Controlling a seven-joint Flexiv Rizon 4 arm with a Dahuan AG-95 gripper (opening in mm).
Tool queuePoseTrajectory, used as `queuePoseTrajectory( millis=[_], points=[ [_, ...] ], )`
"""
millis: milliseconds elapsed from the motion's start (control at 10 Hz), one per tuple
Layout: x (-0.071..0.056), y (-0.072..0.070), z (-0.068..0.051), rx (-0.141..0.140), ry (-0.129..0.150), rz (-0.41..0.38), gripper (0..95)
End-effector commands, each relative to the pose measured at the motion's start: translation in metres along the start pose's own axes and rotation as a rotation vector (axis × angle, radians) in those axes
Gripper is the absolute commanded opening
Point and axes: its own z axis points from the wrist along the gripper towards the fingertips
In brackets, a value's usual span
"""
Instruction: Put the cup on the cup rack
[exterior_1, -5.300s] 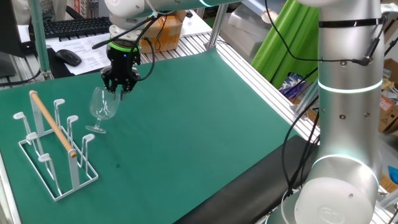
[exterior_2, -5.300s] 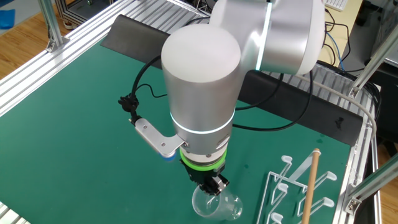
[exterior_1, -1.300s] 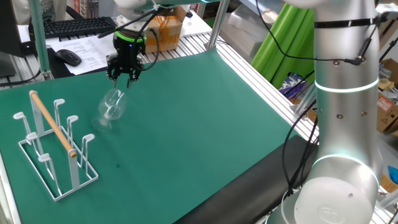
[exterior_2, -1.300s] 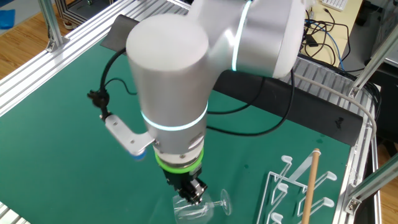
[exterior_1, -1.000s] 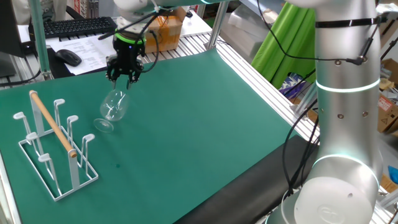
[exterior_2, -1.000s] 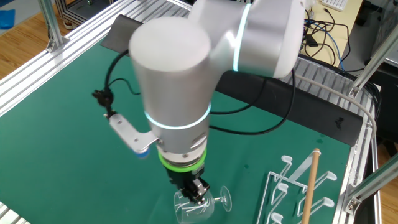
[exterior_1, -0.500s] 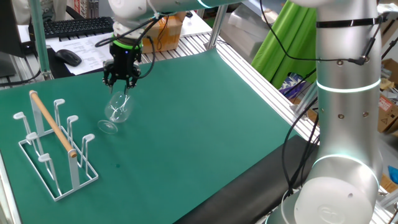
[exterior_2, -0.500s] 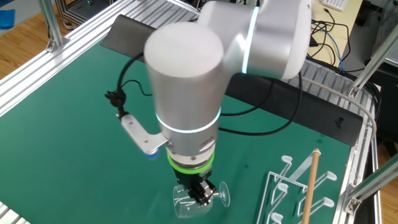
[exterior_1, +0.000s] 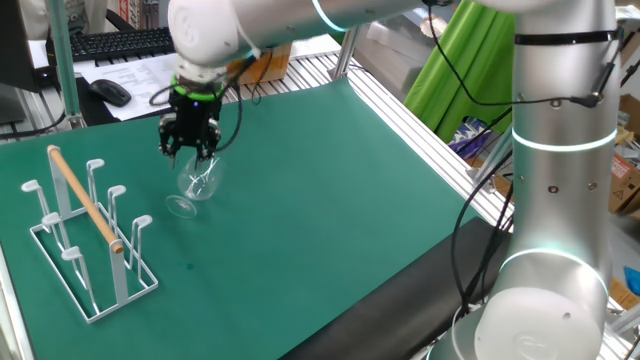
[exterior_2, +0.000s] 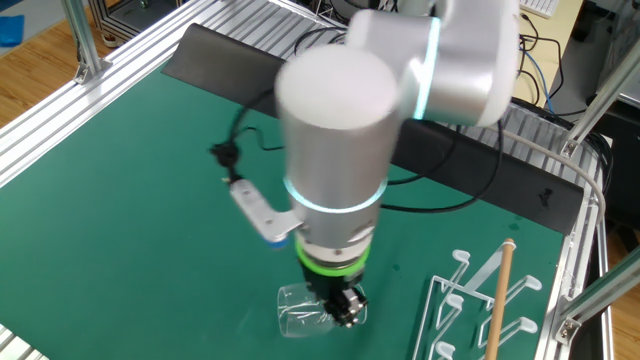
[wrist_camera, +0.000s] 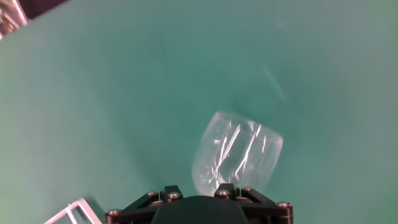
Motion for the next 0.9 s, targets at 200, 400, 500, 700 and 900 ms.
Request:
queuePoseTrajectory(
  millis=[200,400,500,700,900],
  points=[
    [0.0016,-0.0014,-0.0024,0.003,0.004,0.001,38.0],
    [0.0021,-0.0016,-0.0017,0.003,0.001,-0.003,38.0],
    [0.0021,-0.0016,-0.0017,0.004,0.001,-0.006,38.0],
    [0.0020,-0.0016,-0.0012,0.003,0.001,-0.005,38.0],
    [0.0021,-0.0016,-0.0011,0.004,0.001,-0.009,38.0]
  ],
)
